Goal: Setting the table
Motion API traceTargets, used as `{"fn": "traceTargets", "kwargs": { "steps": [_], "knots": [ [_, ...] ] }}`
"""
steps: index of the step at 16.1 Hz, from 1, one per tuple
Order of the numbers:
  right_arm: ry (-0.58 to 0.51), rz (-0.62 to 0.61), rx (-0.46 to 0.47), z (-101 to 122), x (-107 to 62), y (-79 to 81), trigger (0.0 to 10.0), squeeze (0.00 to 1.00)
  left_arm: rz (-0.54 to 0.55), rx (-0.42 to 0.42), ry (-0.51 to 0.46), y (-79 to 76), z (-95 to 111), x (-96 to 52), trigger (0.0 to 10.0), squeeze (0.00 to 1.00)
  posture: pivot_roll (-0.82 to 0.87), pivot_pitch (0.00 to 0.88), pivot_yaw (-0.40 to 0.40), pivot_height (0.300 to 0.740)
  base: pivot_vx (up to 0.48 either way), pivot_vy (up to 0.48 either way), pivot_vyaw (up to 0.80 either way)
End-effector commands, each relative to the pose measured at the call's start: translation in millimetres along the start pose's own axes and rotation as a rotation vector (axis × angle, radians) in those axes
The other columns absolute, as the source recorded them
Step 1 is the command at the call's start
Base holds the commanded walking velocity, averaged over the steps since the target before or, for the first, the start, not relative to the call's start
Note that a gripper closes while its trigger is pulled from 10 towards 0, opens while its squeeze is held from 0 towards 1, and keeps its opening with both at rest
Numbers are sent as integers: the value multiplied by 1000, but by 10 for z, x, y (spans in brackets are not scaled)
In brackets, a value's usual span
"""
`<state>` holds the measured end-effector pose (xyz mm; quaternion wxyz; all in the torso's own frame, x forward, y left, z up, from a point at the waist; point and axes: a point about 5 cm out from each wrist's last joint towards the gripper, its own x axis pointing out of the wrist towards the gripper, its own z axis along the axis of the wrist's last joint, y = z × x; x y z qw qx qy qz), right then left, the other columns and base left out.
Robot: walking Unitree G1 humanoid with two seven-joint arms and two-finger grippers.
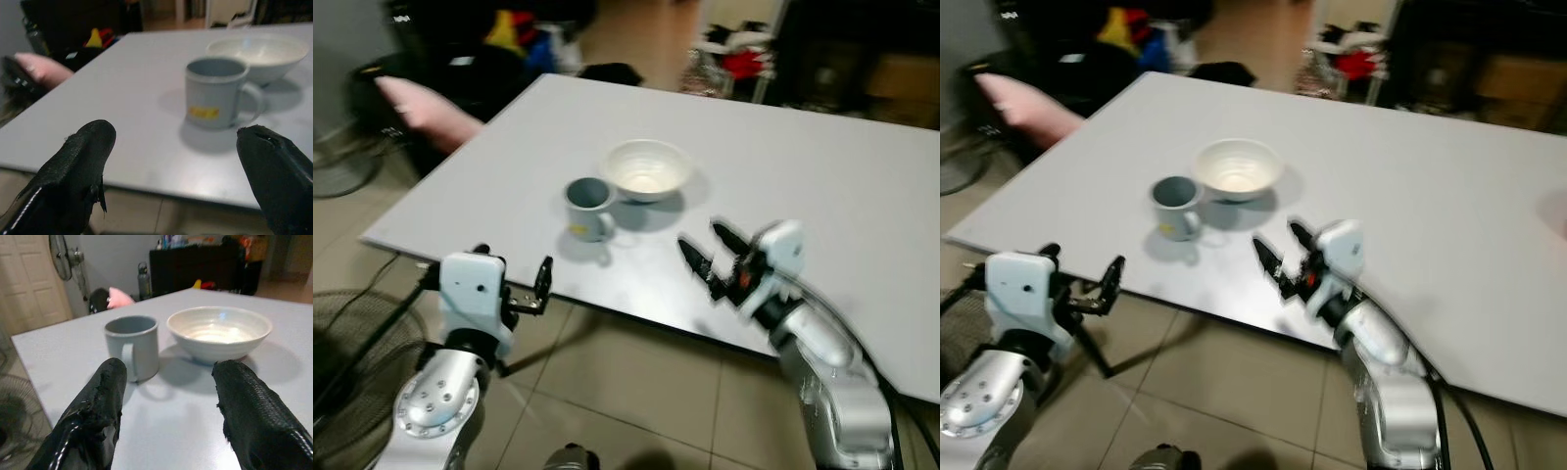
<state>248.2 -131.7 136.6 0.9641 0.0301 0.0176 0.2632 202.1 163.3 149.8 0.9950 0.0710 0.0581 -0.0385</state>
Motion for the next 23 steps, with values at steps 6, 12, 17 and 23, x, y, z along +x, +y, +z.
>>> {"fn": "traceTargets", "kwargs": {
  "steps": [6, 12, 17, 23],
  "knots": [
    [15, 66, 67, 71, 3, 104, 10000, 0, 26, 59, 3, 14, -18, -67, 10000, 0, -59, 0, 67, 740, 0, 0, 800],
    [52, 148, 96, 101, 19, 226, 10000, 0, 63, 59, -7, -15, 19, -93, 10000, 0, -30, 0, 37, 740, 0, 0, 800],
    [74, 181, 158, 113, 10, 266, 10000, 0, 83, 43, -3, 6, 27, -127, 10000, 0, -22, 0, 28, 740, 0, 0, 800],
    [67, 230, 155, 129, 1, 286, 10000, 0, 105, 39, 4, 12, 27, -174, 10000, 0, -18, 0, 23, 740, 0, 0, 800]
  ]
}}
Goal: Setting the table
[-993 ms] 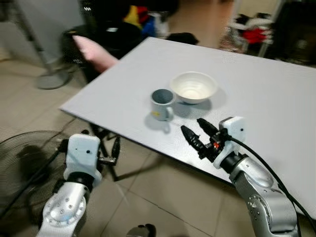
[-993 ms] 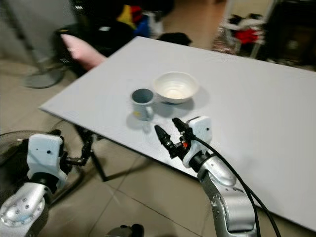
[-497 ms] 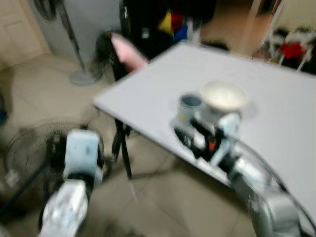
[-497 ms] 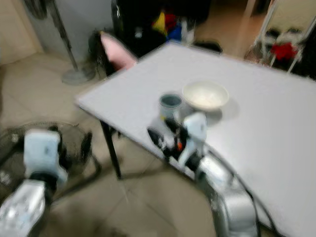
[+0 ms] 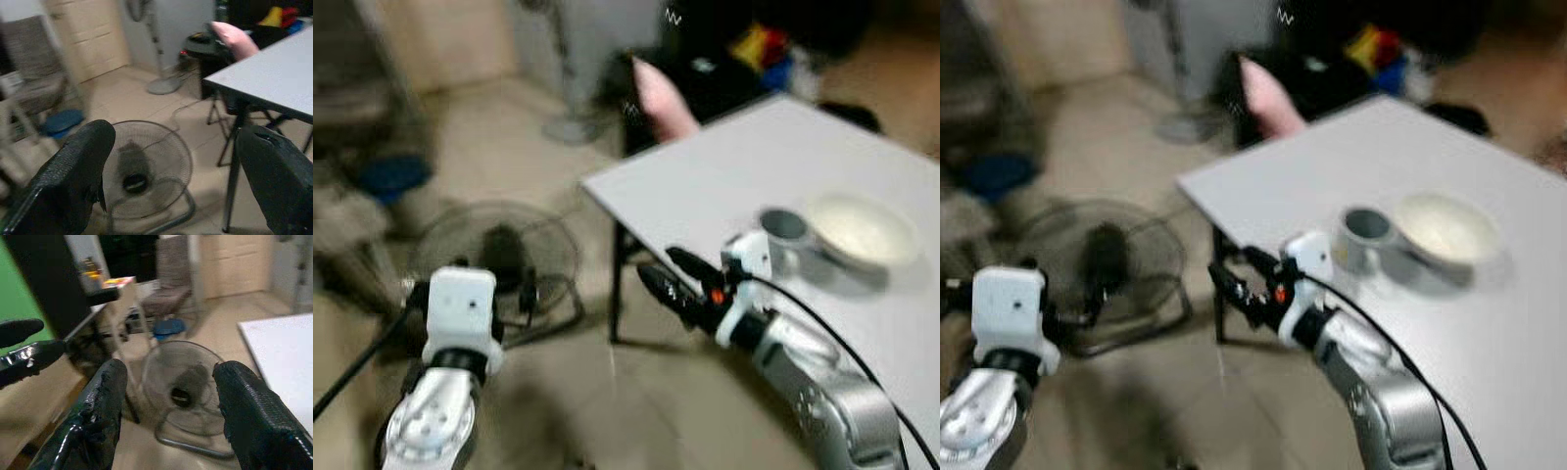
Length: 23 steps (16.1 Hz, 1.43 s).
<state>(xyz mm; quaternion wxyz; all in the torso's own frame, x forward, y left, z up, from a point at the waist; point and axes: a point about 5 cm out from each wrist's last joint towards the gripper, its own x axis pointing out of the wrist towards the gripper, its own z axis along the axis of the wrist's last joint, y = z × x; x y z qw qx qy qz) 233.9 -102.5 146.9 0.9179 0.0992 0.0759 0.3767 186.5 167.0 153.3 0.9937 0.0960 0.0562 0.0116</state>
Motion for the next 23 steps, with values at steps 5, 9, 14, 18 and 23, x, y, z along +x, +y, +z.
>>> {"fn": "traceTargets", "kwargs": {
  "steps": [5, 9, 14, 18, 23],
  "knots": [
    [16, -127, -7, -60, -113, -128, 10000, 0, 42, 6, 22, 42, -35, -54, 10000, 0, -7, 0, 24, 740, 0, 0, 800],
    [-18, -238, -18, -49, -164, -255, 10000, 0, 54, 30, 1, 72, -10, -59, 10000, 0, -1, 0, 19, 740, 0, 0, 800],
    [-32, -317, -41, -72, -204, -322, 10000, 0, 47, 40, -18, 114, 18, -18, 10000, 0, -12, 0, 35, 740, 0, 218, 480],
    [-48, -334, -8, -97, -215, -311, 10000, 0, 43, 43, -22, 117, 17, -14, 10000, 0, -15, 0, 37, 740, 0, 386, 0],
    [-13, -276, -92, -108, -164, -277, 10000, 0, 48, 43, -19, 123, 15, -27, 10000, 0, -7, 0, 25, 740, 0, 379, 0]
  ]
}}
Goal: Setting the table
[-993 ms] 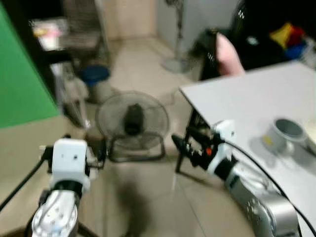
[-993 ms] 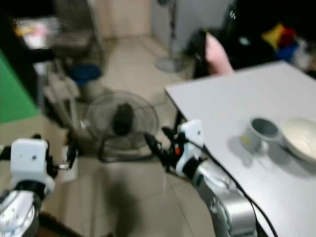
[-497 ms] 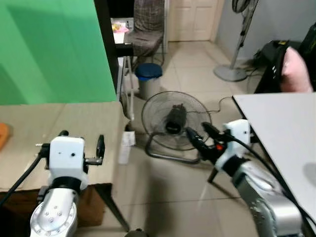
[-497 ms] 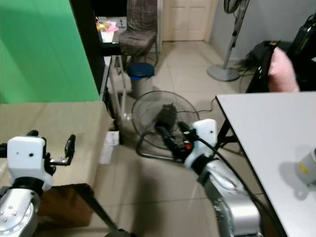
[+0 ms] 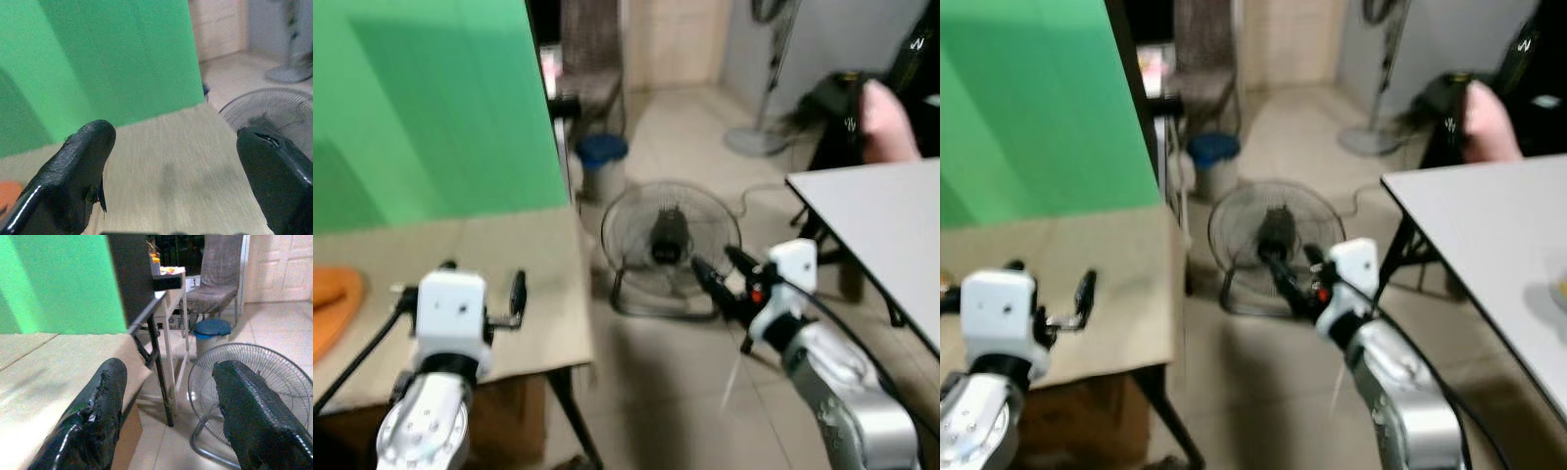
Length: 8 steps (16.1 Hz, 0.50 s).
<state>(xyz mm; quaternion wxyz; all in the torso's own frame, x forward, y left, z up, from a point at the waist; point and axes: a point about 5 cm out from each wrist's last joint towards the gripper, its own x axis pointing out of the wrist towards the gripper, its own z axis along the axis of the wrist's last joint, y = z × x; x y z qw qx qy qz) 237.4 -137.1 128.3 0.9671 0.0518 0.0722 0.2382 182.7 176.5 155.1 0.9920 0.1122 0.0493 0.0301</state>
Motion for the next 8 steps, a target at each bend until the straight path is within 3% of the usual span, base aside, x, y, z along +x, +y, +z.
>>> {"fn": "traceTargets", "kwargs": {
  "steps": [1, 8],
  "knots": [
    [-9, 27, -2, 29, 42, 36, 10000, 0, 11, 12, -9, 28, 20, 9, 10000, 0, -7, 0, 25, 740, 0, 375, 0],
    [-9, 6, 91, 40, 78, 21, 10000, 0, 22, 15, -14, 50, 30, 29, 10000, 0, 1, 0, 8, 740, 0, 372, 0]
  ]
}}
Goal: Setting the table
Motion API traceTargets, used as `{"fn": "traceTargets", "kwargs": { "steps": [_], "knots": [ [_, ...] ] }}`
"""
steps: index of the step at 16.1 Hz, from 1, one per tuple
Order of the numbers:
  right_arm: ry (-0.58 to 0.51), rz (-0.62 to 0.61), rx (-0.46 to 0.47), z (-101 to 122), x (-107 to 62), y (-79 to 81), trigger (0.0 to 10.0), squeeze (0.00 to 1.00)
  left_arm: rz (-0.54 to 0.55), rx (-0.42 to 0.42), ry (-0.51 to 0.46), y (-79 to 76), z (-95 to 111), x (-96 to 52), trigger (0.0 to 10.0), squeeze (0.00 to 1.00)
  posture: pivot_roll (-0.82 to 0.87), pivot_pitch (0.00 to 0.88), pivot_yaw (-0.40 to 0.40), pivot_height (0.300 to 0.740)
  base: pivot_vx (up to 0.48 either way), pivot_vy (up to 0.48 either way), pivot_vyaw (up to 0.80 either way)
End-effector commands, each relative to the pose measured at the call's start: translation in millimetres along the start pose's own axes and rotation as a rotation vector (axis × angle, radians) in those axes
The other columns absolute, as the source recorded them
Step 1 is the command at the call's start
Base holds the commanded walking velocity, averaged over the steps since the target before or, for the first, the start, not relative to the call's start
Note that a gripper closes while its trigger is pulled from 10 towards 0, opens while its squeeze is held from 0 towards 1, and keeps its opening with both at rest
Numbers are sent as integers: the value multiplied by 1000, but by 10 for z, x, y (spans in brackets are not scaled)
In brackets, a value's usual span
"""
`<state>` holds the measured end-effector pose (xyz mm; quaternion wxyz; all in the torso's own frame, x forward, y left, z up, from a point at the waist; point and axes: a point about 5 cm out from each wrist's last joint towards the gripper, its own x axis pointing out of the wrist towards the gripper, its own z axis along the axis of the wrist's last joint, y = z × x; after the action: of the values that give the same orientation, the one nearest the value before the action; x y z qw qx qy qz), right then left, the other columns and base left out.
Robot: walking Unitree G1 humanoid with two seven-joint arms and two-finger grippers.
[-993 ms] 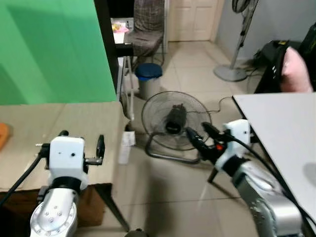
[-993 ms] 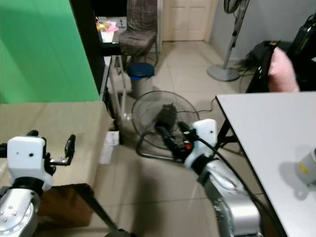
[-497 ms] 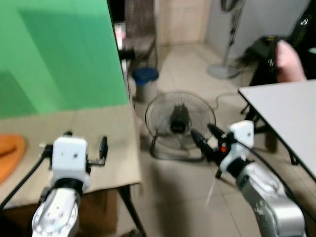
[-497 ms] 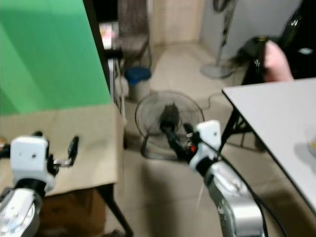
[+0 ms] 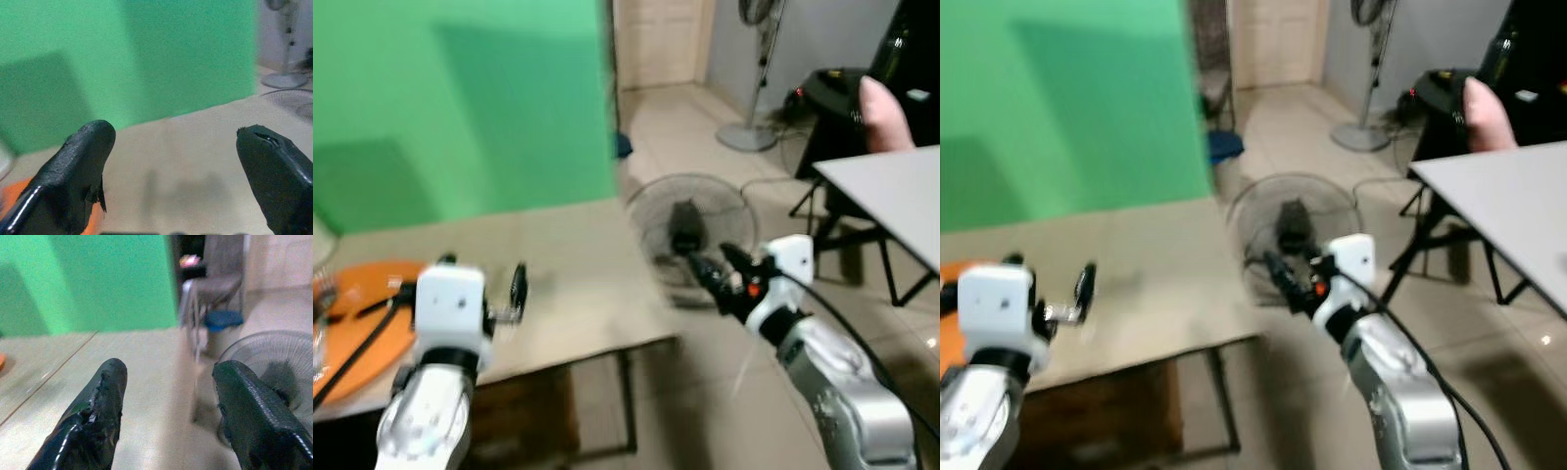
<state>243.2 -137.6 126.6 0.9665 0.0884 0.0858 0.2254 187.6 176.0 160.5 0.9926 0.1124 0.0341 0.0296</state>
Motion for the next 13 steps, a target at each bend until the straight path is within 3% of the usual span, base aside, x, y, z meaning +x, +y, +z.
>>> {"fn": "traceTargets", "kwargs": {
  "steps": [1, 7, 11, 13],
  "knots": [
    [-21, 33, 7, 45, 33, 92, 10000, 0, 26, 20, 8, 71, -18, 7, 10000, 0, 0, 0, 6, 740, 0, 368, 0],
    [-39, 62, 37, 120, 94, 174, 10000, 0, 31, 29, 1, 111, -5, 26, 10000, 0, 3, 0, 5, 740, 0, 368, 0],
    [-12, 117, 2, 122, 121, 196, 10000, 0, 49, 15, -7, 125, 7, 28, 10000, 0, 11, 0, -6, 740, 0, 0, 0],
    [-7, 128, 4, 132, 149, 203, 10000, 0, 43, 5, -15, 125, 24, 34, 10000, 0, 13, 0, -6, 740, 259, 0, 488]
  ]
}}
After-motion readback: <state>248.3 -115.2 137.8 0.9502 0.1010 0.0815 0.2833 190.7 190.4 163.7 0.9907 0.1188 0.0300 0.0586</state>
